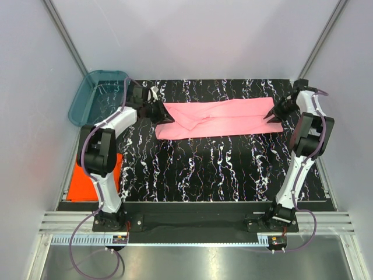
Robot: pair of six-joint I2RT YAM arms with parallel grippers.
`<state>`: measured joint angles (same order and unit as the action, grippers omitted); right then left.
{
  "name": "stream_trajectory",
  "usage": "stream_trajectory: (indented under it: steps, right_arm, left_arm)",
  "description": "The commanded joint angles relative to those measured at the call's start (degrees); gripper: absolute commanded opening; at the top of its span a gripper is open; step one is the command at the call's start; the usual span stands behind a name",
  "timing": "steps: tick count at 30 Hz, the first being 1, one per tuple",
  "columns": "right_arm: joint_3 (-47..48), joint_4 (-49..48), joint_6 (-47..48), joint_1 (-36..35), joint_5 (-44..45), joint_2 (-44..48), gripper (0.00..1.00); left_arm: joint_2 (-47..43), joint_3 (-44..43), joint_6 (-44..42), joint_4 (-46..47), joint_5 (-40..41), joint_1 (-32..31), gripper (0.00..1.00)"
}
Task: Fold and stack the t-shirts
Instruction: Fold the tshirt
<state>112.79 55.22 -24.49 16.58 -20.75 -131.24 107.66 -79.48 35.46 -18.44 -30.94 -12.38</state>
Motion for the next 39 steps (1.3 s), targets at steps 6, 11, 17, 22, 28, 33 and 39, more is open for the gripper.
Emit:
stream_trajectory:
  steps: [6,11,17,22,28,33,39]
  right_arm:
    - [-6.35,-6.18,1.11,0.12,-0.96,0.55,0.23]
    - [-9.34,-6.62,1.64,0.03,-0.25,0.81,0.24]
    - [-10.58,-6.79,-1.08,-3.21,-2.88,7.04,0.30]
    - [-12.06,-9.33,-6.17,-11.45,-7.19,12.85,0.44]
    - [-15.24,-21.29,-13.82,-21.49,-12.11,11.36,0.56]
    - [-11.90,-23.93,-14.89,-28.08,-15.10,5.57,0.57]
    - [-8.30,-24.11,-14.09,-30.55,-17.56,0.64,0.67]
  left_arm:
    - [5.20,4.41,-0.31,0.42,-1.15,1.57,0.13]
    - [4.93,10.83,-3.81,-1.07,2.37,2.45,0.13]
    - [-0.06,11.63,-4.27,-3.80,1.33,2.54,0.13]
    - [-4.91,9.09,-2.86,-4.15,-2.55,2.19,0.19]
    - [1.58,2.50,-0.66,-2.31,-3.69,2.27,0.20]
    - [9.40,-0.14,1.01,0.33,-2.65,2.89,0.17]
    - [13.37,3.09,1.98,1.73,-1.14,4.12,0.17]
